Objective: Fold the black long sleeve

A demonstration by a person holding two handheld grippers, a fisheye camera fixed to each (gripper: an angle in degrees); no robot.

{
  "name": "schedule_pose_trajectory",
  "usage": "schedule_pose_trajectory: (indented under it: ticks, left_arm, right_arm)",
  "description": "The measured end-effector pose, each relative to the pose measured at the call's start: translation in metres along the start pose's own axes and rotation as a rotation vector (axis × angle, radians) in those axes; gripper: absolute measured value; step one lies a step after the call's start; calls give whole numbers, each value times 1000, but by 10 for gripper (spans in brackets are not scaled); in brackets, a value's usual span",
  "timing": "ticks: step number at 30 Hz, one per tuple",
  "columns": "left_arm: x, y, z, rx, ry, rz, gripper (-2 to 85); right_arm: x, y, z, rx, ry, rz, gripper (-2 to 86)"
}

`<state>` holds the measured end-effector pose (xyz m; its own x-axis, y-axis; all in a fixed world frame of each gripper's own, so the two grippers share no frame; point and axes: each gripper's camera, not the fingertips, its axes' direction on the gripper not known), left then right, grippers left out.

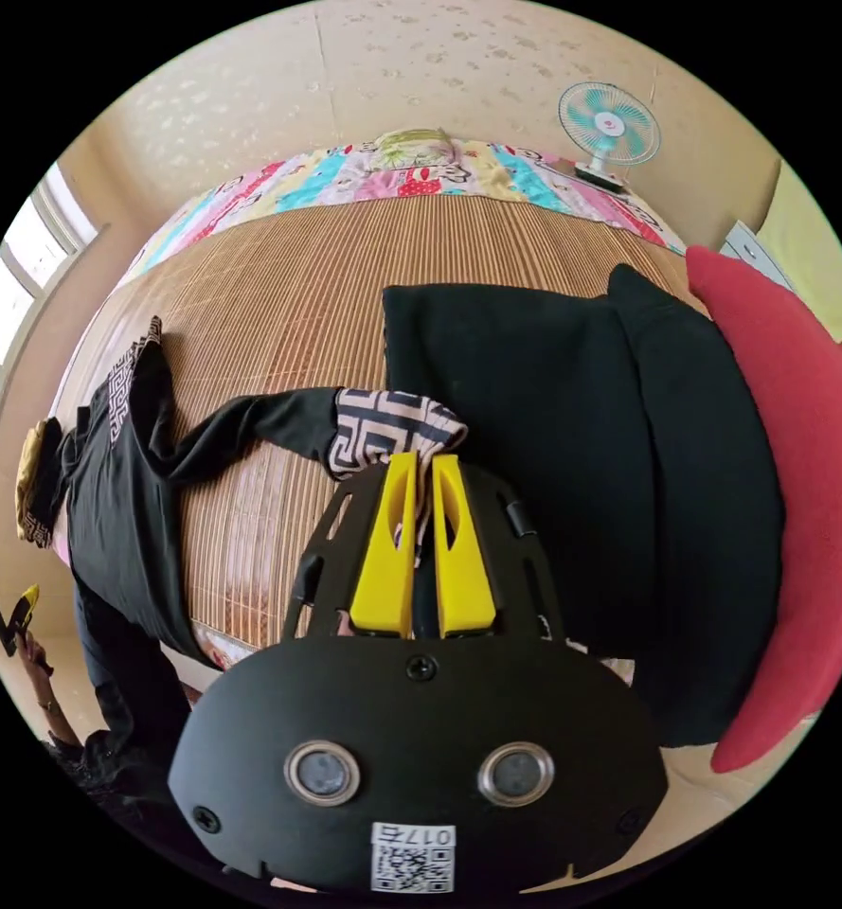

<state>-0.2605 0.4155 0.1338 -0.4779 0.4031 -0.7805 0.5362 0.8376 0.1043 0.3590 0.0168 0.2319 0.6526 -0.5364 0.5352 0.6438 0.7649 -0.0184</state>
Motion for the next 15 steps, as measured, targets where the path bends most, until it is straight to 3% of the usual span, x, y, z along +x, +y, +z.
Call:
schedule_pose_trajectory:
  ticks: [4,7,9,12,15]
  left_arm:
    - [-13,6,-14,25,1,-30,87]
    - [-25,9,-19,32,9,-60,87]
    - [-31,9,-15,27,34,-69,87]
    - [-31,5,-5,11,64,-70,87]
    - [-26,1,2,-5,77,-51,87]
  right_arm:
    - [21,14,-61,168,-12,54,30]
    - [73,33,-96,245,53,269,28]
    - [110,39,-83,170,169,375,28]
    - [135,39,-34,-57,184,376,29]
    - [144,53,-20,-38,158,375,29]
